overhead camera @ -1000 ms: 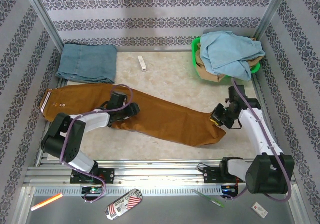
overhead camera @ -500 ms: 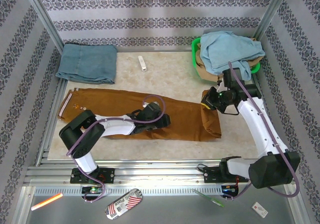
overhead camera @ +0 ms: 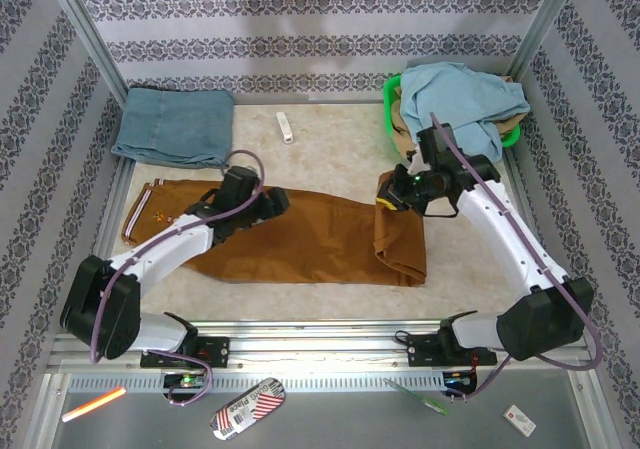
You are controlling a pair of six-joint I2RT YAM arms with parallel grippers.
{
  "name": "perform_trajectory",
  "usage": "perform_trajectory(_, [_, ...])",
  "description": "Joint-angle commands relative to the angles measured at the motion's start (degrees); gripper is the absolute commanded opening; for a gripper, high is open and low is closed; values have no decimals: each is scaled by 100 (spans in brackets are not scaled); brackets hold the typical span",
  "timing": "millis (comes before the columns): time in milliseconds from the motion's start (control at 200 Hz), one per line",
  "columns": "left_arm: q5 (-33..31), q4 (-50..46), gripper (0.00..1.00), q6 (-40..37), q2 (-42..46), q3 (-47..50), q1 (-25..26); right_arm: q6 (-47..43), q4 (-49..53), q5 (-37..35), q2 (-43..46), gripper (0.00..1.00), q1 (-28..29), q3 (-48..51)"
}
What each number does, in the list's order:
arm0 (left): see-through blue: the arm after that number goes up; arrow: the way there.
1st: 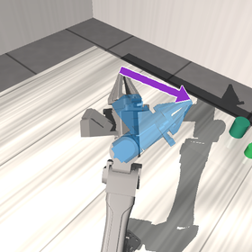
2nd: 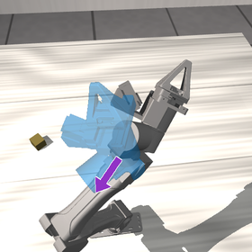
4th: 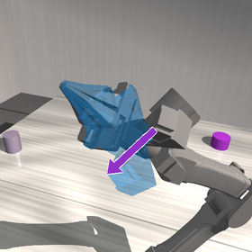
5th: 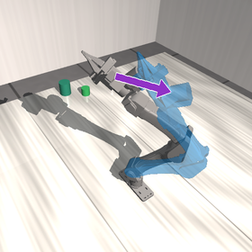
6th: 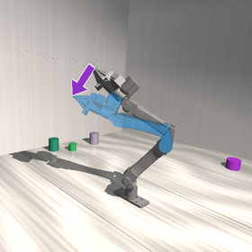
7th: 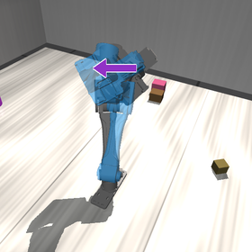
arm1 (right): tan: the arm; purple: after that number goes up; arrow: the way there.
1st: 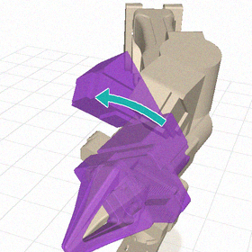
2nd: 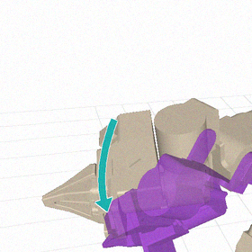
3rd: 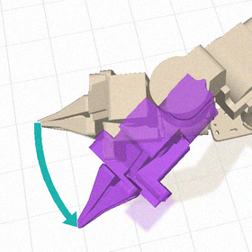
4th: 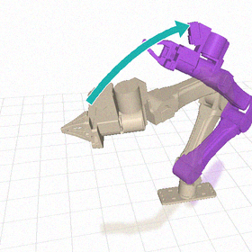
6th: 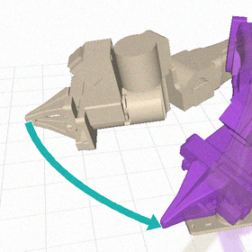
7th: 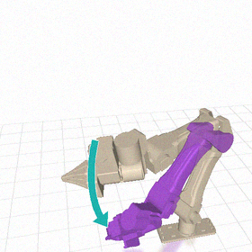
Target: Fold and stack the trousers
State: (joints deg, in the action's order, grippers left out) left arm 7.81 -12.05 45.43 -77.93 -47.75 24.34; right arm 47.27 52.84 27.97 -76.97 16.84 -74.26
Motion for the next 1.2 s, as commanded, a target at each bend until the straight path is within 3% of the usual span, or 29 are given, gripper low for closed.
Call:
perform_trajectory(0, [-248, -1015, 78, -535, -130, 492, -223, 331, -397, 58, -235, 0, 384, -299])
perform_trajectory(455, [88, 72, 77, -446, -662, 1152, -436, 893, -1092, -820, -1748, 0, 1819, -993])
perform_trajectory(1194, [299, 239, 77, -545, -522, 1427, -460, 1843, -2123, -408, -3768, 0, 2466, -1653])
